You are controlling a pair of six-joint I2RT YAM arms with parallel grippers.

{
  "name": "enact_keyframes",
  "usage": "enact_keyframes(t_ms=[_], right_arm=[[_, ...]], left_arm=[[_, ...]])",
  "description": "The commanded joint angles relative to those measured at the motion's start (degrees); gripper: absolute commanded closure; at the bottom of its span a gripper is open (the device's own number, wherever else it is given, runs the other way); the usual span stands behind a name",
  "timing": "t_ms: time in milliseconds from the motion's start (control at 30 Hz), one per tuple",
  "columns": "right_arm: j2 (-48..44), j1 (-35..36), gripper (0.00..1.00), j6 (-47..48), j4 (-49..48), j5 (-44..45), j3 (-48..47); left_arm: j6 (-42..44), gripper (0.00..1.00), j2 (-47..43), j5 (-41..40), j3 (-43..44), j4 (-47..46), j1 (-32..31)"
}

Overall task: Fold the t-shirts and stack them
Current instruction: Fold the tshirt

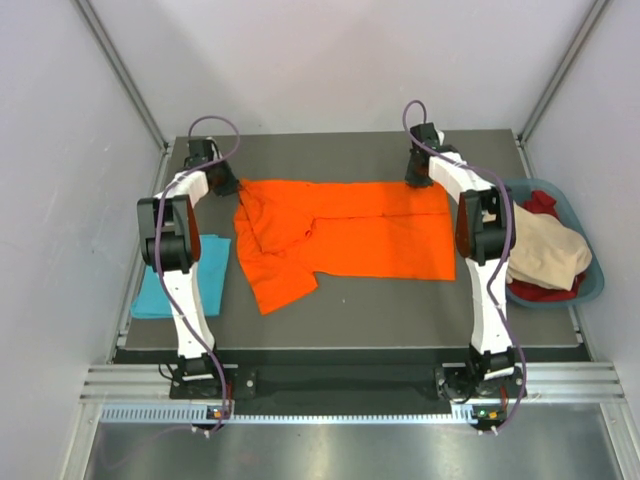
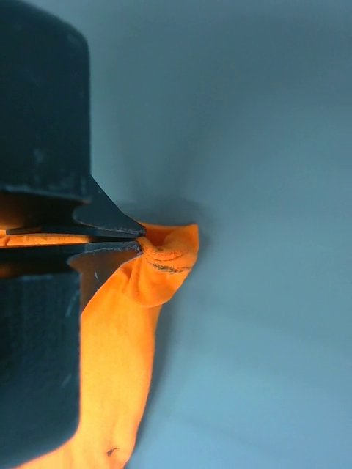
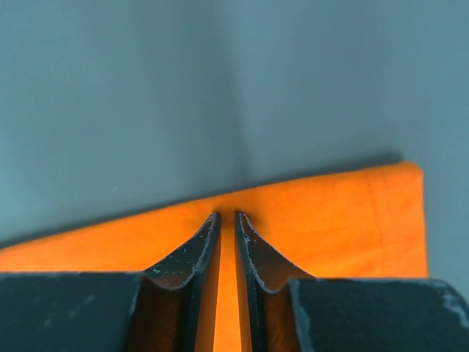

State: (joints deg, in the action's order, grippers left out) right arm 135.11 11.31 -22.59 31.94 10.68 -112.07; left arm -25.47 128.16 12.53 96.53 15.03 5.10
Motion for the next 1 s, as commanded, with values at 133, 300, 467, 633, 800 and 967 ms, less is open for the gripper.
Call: enact_keyframes(t_ms=[133, 300, 467, 633, 800, 967], right_arm=[[3.2, -2.3, 0.87, -1.1, 4.6, 2.9, -3.8], [2.4, -2.2, 0.87, -0.4, 2.3, 2.2, -2.5], [1.8, -2.3, 0.87, -0.4, 0.8, 1.0, -1.7], [1.8, -2.3, 0.87, -0.2, 0.8, 0.3, -1.5], [1.6, -2.3, 0.87, 0.2, 0.6, 0.3, -1.3], [1.6, -2.3, 0.87, 0.1, 0.5, 0.1, -1.1]], left_arm=[[-2.3, 0.71, 0.9, 5.6, 2.4, -3.7, 1.8], [-3.8, 0.61, -0.5, 9.8, 2.3, -5.2, 1.8], [-4.1, 0.60, 1.0, 9.3, 5.2, -2.7, 1.8], [-6.2, 0.61, 0.0, 11.5, 3.8, -4.7, 2.3], [-6.6, 0.62, -0.6, 8.2, 5.7, -1.0, 2.5], [-7.5, 0.62, 1.1, 7.2, 6.1, -1.0, 2.7]])
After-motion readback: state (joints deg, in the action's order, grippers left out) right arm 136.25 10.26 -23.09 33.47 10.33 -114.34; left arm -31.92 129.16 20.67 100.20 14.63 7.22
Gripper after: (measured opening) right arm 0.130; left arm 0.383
